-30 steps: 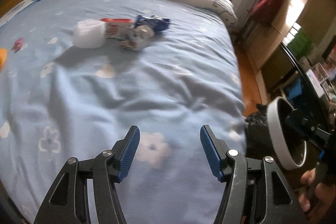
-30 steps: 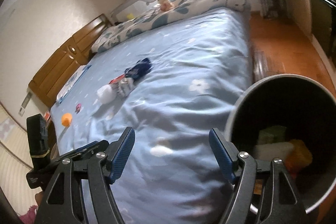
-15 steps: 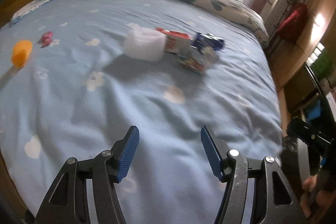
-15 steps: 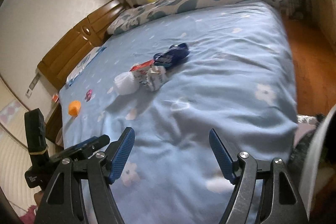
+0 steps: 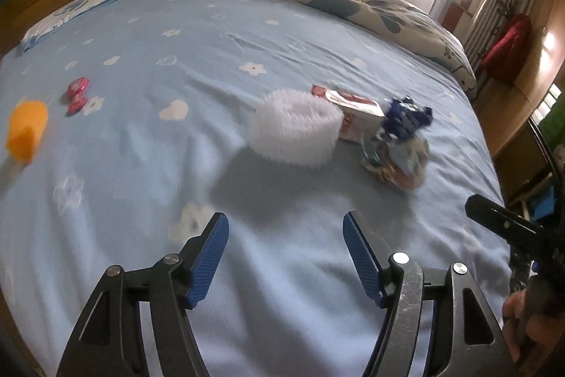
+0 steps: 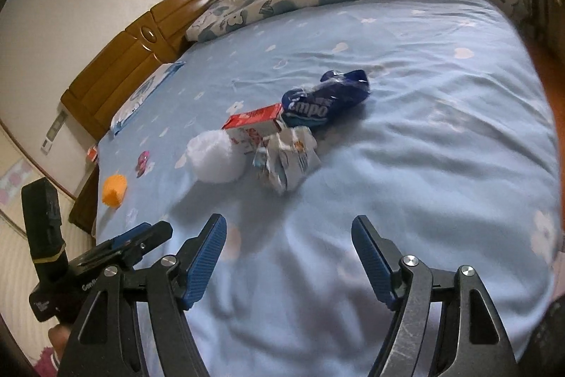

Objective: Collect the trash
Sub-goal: 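Move both open tools back over the bed toward the remaining trash, then grasp the white mesh foam sleeve with the left tool while the right tool grasps the crumpled wrapper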

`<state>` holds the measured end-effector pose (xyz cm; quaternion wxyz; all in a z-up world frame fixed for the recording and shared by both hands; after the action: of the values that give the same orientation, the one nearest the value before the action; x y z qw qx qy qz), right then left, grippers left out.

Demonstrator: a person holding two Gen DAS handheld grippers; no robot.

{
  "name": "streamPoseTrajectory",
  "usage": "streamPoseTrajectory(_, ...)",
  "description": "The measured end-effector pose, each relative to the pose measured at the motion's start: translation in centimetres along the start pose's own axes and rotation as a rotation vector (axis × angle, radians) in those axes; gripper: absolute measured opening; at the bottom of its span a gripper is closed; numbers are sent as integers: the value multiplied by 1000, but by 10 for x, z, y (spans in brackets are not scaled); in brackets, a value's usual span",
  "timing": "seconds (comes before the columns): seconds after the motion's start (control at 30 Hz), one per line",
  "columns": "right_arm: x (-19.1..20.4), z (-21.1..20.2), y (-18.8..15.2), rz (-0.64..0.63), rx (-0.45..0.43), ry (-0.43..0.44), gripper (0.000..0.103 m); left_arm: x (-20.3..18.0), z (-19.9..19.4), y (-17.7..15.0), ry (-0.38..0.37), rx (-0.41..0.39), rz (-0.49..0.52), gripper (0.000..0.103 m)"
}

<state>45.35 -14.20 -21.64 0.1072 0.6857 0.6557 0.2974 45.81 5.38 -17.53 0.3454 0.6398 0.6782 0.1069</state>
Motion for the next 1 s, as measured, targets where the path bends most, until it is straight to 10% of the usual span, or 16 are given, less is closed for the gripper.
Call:
streamPoseTrajectory(0.3, 4, 54, 30, -2, 36, -5, 72, 15, 56, 41, -30, -1, -5, 71)
streamPoseTrajectory(0.47, 1, 77, 31, 1, 68, -16, 37, 18, 88, 55, -66, -3, -9, 69)
streamPoseTrajectory(0.63, 1, 78, 30, 1, 48, -16, 25, 10, 109, 57, -84, 16, 36, 17)
streamPoseTrajectory(1.0, -3, 40, 15, 36, 31, 29, 18, -2, 79, 27, -102, 3, 3, 9)
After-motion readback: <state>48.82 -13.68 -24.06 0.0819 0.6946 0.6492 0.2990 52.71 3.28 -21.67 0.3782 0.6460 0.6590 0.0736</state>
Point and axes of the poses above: each gripper's, at about its wrist camera, not at the fingertips, and z roughly the way its jaws point, x to its left, y to its top, the point moved 10 cm from there along z, roughly the way its jaws point, and after that the axes turned 8 degrees about -y, right-handed, at the moved point
